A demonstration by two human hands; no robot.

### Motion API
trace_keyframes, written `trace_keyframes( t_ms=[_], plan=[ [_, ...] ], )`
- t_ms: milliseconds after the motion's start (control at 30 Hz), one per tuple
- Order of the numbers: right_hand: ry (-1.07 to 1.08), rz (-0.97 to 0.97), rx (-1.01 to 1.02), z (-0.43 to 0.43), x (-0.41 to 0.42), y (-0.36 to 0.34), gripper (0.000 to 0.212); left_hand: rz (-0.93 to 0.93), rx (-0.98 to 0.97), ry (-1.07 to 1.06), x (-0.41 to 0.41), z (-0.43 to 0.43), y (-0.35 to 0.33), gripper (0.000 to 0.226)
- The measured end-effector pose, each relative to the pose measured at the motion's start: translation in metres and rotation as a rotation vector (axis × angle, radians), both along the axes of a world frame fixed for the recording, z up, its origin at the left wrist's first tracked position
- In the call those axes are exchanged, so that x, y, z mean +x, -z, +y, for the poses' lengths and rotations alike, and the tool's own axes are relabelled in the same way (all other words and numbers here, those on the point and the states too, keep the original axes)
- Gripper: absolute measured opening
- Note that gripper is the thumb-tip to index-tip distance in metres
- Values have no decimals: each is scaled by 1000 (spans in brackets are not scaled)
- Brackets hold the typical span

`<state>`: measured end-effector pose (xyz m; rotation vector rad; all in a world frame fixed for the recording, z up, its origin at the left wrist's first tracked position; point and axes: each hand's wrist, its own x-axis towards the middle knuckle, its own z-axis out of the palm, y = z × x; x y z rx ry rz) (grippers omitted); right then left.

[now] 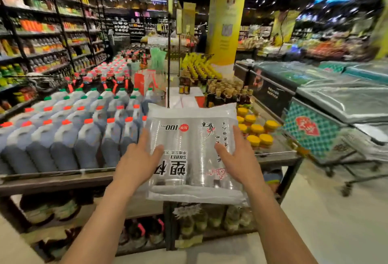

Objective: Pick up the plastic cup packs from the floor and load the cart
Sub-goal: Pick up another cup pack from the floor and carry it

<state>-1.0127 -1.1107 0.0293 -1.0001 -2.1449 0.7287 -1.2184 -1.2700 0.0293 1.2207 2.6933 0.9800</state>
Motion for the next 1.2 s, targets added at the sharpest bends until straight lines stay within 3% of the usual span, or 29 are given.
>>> trace_keyframes(
  t_ms=[267,600,967,1200],
  plan=[
    [196,17,-9,133,181,-20,78,-30,3,201,154,184,-23,70],
    [559,14,-60,283,345,-13,79,85,-29,553,297,425,-22,72],
    [879,-23,-64,507,461,-15,74,-20,-20,813,422,727,-5,63],
    [967,27,-66,644,537,9,72,38,-13,882,498,875,5,66]
  ],
)
